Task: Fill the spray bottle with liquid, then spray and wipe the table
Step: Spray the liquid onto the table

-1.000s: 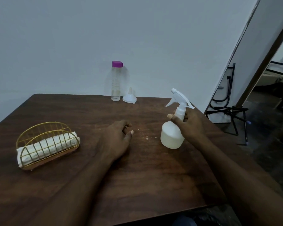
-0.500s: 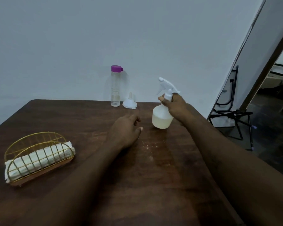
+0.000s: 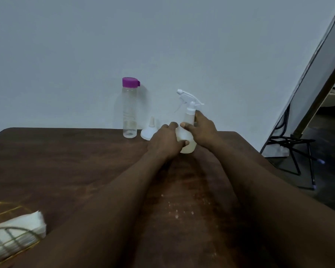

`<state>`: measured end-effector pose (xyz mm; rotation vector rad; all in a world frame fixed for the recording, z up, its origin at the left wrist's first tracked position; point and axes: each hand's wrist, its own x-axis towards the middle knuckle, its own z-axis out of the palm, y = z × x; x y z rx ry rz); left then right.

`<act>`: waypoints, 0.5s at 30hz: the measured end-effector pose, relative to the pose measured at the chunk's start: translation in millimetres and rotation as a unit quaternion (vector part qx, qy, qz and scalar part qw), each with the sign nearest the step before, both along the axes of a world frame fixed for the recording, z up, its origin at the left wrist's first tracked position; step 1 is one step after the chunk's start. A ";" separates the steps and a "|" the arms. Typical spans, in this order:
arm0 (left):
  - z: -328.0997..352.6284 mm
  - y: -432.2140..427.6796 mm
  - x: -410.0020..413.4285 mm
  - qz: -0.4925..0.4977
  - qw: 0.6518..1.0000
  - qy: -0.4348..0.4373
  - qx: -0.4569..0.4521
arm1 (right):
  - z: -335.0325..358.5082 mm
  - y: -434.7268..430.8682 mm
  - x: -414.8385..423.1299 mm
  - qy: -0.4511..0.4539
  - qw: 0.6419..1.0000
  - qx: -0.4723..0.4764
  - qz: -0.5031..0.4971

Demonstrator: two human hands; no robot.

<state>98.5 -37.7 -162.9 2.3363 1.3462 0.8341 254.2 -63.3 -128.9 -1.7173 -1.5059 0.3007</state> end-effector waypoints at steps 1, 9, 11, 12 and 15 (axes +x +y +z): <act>-2.4 7.6 3.7 0.010 1.000 -0.003 0.005 | -6.4 6.9 3.1 -0.007 1.000 -0.003 -0.014; -14.0 49.0 26.1 0.052 0.998 0.006 0.030 | -18.3 49.0 6.4 -0.018 0.996 0.018 -0.084; -12.7 53.3 28.8 0.048 0.999 0.011 0.024 | -17.6 52.7 6.9 -0.016 0.996 0.015 -0.087; -11.7 53.9 28.7 0.041 0.999 0.015 0.019 | -17.7 53.0 7.1 -0.014 0.996 0.016 -0.088; -8.1 50.4 24.2 0.017 0.999 0.027 -0.001 | -19.5 51.1 6.6 -0.021 0.996 0.014 -0.090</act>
